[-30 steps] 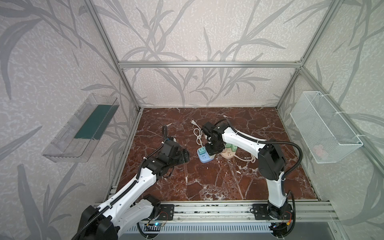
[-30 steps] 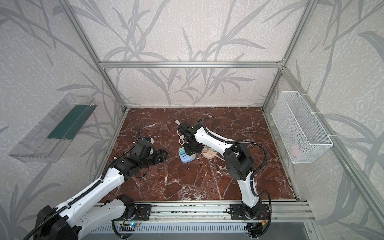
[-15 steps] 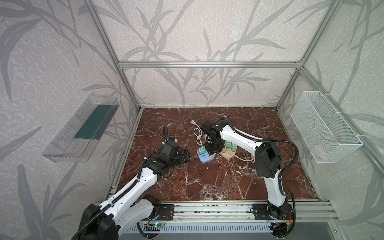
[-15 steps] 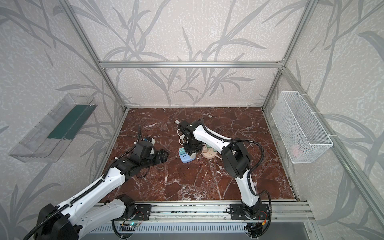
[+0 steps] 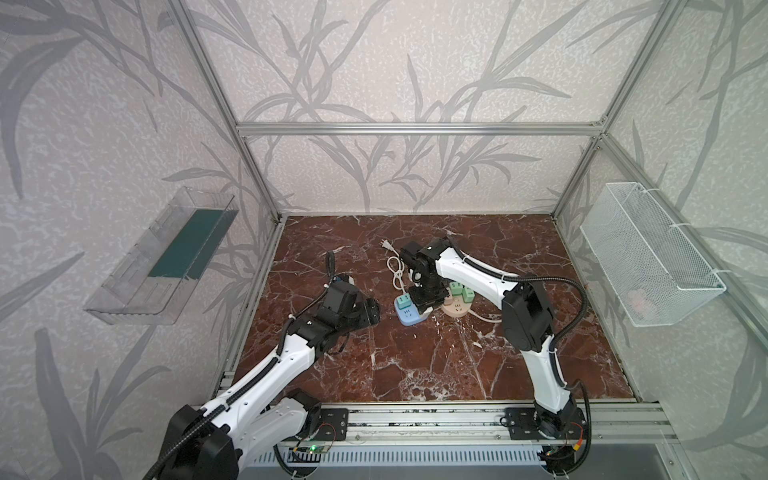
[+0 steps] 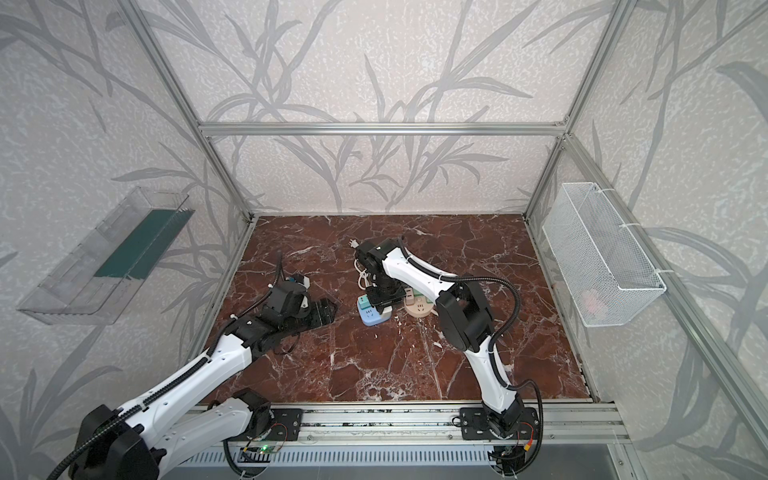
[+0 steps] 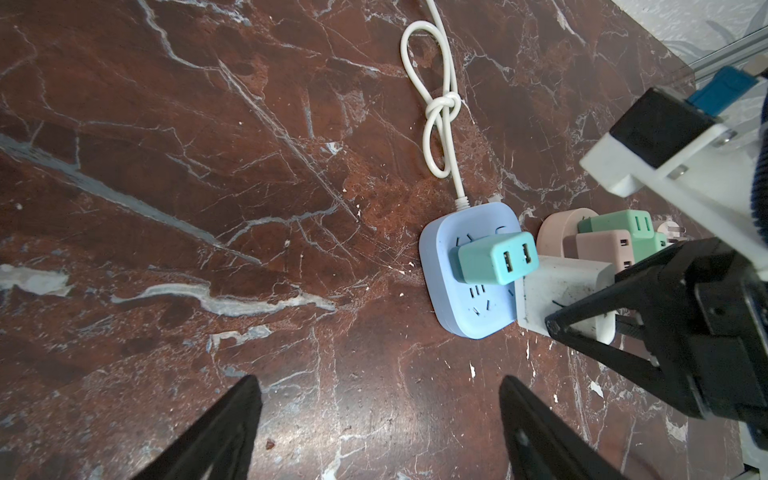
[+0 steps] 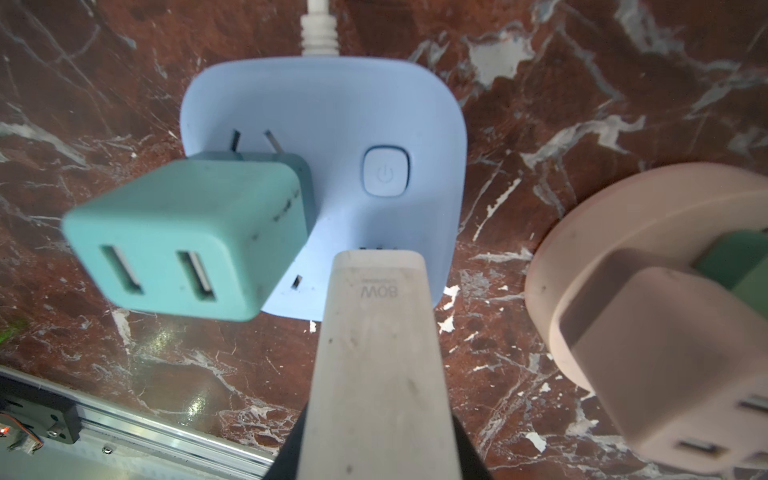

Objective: Insert the plug

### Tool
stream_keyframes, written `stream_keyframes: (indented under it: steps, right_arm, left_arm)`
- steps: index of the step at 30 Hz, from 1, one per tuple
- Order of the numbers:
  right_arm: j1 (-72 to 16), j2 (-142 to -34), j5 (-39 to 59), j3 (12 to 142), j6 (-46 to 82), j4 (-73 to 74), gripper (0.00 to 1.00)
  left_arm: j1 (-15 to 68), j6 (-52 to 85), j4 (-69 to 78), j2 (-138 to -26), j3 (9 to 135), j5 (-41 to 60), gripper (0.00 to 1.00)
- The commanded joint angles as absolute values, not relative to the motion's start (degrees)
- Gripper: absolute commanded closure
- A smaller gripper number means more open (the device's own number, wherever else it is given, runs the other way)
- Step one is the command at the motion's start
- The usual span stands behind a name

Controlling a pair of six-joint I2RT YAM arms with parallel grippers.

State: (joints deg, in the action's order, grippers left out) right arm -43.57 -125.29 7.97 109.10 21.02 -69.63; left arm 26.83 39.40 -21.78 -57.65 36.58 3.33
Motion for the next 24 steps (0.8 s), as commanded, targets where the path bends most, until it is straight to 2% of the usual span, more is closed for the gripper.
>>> stream_keyframes:
  steps: [1,10,24]
  right_arm:
    - [-43.46,-131.56,8.28,108.46,20.17,-67.88,1.0]
    - [-42.89,-133.53,7.99,115.25,17.76,-73.45,1.0]
    - [-42.45,-140.72,7.92,132.64,13.5,-87.76,1.0]
  left_arm:
    - [26.36,38.49,-20.79,-57.92,35.93,3.52,0.12]
    - [26.05,38.98,-19.59,-57.83,35.42,3.68,0.12]
    - [25.77,38.99,-16.59,-61.99,37.23,3.44,0.12]
